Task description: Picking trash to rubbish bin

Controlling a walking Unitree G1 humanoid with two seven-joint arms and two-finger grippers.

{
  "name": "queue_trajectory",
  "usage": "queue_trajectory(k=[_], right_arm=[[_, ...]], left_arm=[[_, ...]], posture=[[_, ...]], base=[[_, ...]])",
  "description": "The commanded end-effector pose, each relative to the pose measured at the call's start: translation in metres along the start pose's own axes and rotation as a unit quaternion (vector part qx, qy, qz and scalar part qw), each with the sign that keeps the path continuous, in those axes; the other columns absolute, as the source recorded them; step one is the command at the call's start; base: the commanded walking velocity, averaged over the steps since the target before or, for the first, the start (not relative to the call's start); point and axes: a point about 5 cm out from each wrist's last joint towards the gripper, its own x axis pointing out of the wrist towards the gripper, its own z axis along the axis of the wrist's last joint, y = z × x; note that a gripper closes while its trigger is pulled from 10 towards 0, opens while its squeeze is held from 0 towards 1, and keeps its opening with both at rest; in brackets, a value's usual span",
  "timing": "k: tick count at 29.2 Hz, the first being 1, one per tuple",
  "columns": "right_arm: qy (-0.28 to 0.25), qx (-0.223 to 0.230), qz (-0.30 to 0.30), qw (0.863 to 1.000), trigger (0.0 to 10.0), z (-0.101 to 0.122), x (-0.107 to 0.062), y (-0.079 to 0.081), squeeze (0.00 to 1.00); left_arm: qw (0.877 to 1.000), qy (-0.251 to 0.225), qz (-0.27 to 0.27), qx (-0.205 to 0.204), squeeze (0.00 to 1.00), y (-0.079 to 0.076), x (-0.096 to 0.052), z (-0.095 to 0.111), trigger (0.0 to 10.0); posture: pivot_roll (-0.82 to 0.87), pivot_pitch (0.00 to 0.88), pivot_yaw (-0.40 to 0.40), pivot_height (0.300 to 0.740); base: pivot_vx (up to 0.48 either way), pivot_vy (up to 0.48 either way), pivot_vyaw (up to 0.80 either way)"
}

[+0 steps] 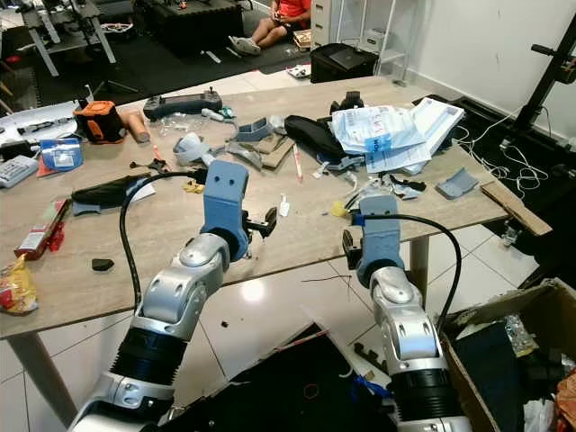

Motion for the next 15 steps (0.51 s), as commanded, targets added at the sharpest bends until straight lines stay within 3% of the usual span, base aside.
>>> queue_trajectory(k=[1, 15], right_arm=[[0.004, 0.004, 0.003, 1.000, 10.0, -0.002, -0.002, 0.001, 0.00], [-0.032, 0.027, -0.031, 0.999, 10.0, 0.009, -0.001, -0.010, 0.00]], left_arm=[[1.000, 0.002, 0.000, 0.007, 0.00, 0.001, 0.000, -0.001, 10.0], [1.000, -0.004, -0.006, -0.015, 0.00, -0.001, 0.000, 0.002, 10.0]], posture=[[-0.03, 0.042, 0.036, 0.740], [-0.02, 0.058, 0.031, 0.740]], base=[[0.000, 0.000, 0.00], [0.000, 0.000, 0.00]])
